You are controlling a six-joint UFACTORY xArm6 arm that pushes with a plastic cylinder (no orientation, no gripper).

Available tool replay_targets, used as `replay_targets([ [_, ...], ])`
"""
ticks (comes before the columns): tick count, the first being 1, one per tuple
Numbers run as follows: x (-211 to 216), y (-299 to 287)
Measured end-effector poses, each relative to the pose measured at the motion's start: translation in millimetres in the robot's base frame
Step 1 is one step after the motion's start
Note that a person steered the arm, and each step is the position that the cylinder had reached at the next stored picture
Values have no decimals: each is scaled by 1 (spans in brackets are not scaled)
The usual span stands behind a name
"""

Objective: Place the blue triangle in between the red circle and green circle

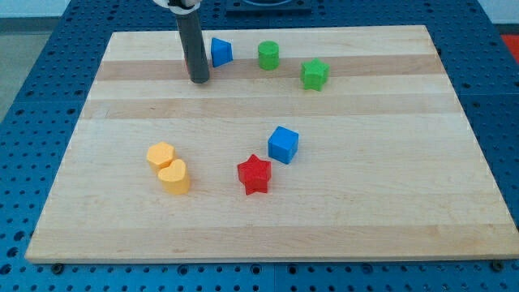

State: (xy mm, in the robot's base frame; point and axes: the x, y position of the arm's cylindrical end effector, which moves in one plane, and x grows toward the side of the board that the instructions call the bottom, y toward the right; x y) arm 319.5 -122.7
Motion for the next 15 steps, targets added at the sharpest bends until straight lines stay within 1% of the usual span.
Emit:
replay_targets([
  [1, 5, -28],
  [3, 3, -104],
  [4, -25, -107],
  [6, -104, -107],
  [7, -128, -106],
  [8, -127, -101],
  [12, -127, -30],
  [15, -125, -10],
])
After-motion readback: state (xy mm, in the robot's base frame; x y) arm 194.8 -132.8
